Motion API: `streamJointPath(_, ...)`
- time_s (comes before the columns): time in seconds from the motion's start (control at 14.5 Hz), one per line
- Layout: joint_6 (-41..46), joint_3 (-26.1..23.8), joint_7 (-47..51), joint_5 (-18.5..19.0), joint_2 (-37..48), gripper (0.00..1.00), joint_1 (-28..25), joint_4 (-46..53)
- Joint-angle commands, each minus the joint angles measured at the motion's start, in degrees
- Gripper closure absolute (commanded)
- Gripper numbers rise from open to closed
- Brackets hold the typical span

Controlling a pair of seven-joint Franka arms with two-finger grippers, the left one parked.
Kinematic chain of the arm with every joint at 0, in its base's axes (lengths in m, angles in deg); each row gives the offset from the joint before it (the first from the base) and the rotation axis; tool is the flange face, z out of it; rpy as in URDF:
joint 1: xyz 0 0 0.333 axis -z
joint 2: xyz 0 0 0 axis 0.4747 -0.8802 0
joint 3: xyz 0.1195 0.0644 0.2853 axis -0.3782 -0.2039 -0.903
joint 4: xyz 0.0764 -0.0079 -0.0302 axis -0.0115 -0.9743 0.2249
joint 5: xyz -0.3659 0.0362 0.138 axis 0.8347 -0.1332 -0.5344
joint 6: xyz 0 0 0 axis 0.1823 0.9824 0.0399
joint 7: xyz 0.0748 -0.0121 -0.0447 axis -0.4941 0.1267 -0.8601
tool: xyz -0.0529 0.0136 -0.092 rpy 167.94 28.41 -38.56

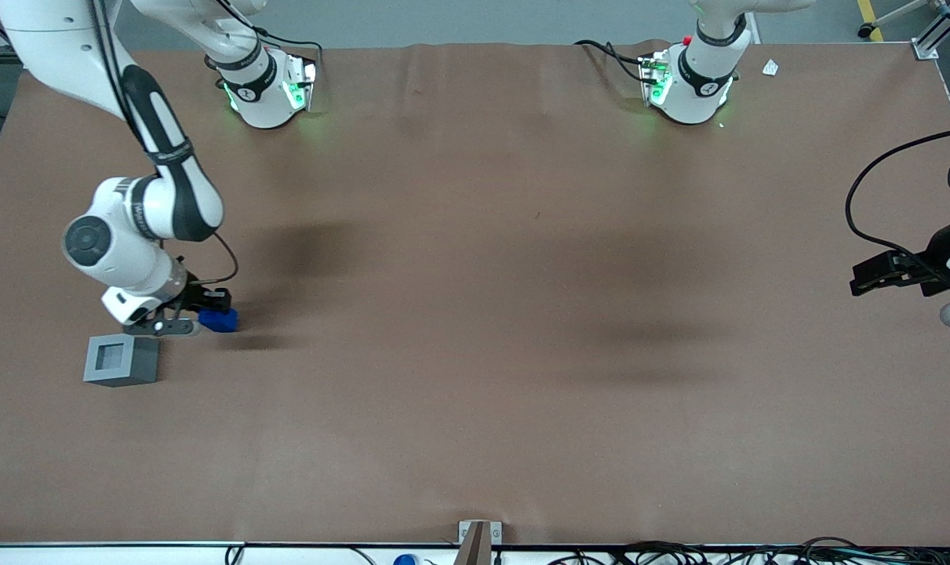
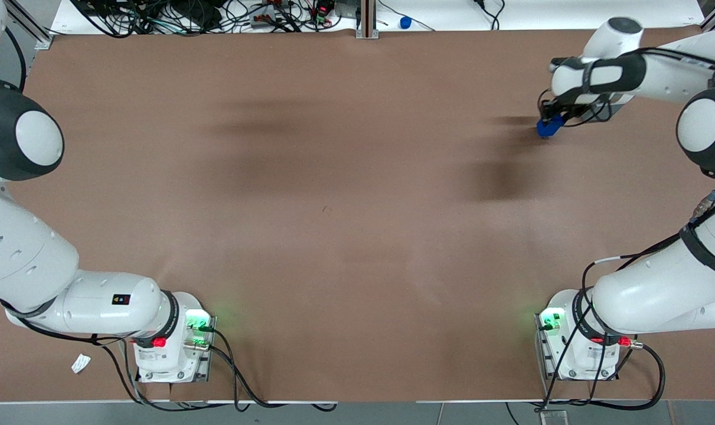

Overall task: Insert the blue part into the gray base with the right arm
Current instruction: 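Carry the blue block over the hole of the gray base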

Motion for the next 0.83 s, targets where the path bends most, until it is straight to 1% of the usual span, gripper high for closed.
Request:
streamJointPath(0.0,10.59,-0.68,-3.42,0.69,0.5,0.99,4.84,10.03)
streamJointPath(0.21,16.68,-0.59,-5.89,0.69,0.06,0.99,6.6,17.44)
streamJointPath(0.34,16.7,-0.59,-9.56,0.87,-0.9,0.99,7.75,19.38)
streamJointPath(0.55,16.7,-0.59,-14.75,0.69,-4.15,0.99,11.43,22.81)
streamJointPath(0.76,16.52,-0.59,-17.66,0.43,-6.09,0.99,12.93,24.22)
